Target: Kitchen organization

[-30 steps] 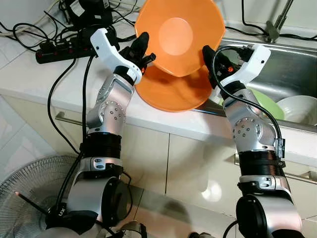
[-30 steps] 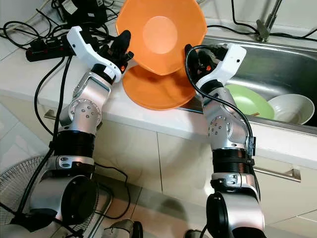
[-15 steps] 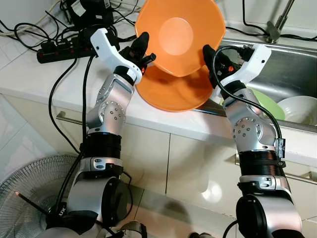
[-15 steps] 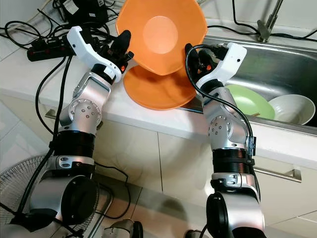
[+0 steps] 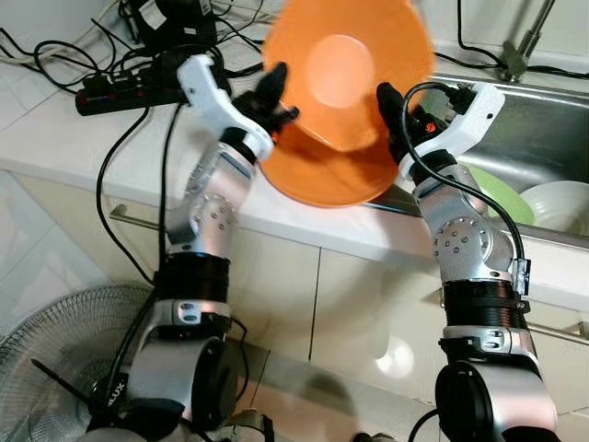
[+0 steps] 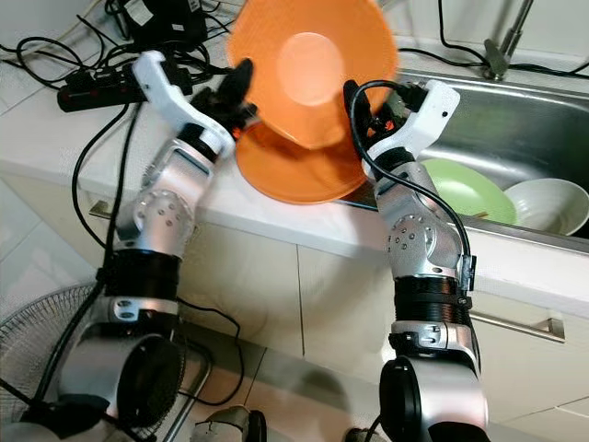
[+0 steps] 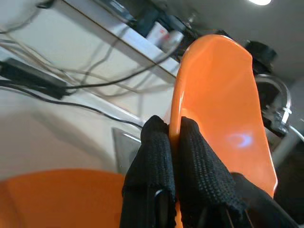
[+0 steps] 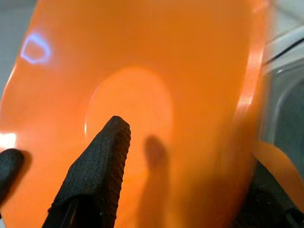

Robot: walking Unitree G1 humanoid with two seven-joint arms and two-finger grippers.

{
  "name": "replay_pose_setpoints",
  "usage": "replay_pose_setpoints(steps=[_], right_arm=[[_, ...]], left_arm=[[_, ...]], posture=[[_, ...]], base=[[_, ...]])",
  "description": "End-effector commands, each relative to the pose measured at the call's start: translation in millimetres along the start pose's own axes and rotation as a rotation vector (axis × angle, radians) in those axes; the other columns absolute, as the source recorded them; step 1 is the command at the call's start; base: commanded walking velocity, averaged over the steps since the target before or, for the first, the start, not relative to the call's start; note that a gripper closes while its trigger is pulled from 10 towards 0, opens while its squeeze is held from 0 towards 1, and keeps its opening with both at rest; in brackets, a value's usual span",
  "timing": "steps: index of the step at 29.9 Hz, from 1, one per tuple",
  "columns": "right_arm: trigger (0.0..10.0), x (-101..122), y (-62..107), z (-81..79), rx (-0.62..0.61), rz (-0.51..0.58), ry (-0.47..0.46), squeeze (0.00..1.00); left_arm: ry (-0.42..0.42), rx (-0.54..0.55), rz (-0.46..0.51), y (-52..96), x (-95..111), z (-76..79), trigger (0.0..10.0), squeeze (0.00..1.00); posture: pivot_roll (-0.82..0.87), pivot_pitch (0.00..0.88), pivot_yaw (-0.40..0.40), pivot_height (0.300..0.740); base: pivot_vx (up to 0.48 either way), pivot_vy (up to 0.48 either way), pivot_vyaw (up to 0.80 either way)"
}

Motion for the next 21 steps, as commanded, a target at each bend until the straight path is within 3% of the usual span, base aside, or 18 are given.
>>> replay_pose_setpoints(steps=[1,11,21], right_arm=[[10.0,4.7,-1.3,-3.8,0.014,0.013,-0.01,0.0],[10.0,6.0,-1.5,-2.9,0.011,0.01,-0.019,0.0],[10.0,7.1,-0.7,-1.7,0.007,0.011,-0.021,0.0]], left_arm=[[-0.03,-0.052,0.002,-2.6,4.1,12.3,10.0,0.0],[-0.039,-0.047,0.011,-2.1,7.6,11.4,10.0,0.0],[-0.087,0.017,0.126,-3.2,29.9,4.3,10.0,0.0]], posture=[[0.09,0.051,0.058,0.74],[0.09,0.052,0.058,0.74],[0.08,0.059,0.058,0.74]], base=[[0.0,0.0,0.0],[0.0,0.0,0.0],[0.0,0.0,0.0]])
Point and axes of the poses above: a point about 5 cm out from each wrist's last joint towards the gripper, its own y axis pointing back from the gripper into the wrist, its own x axis along the axis of the wrist's last joint, z = x × y, the point moved 3 cm from there along -y, pointing out of the wrist towards the gripper, and after that the axes turned 14 degrees about y, right-handed, at the moved point
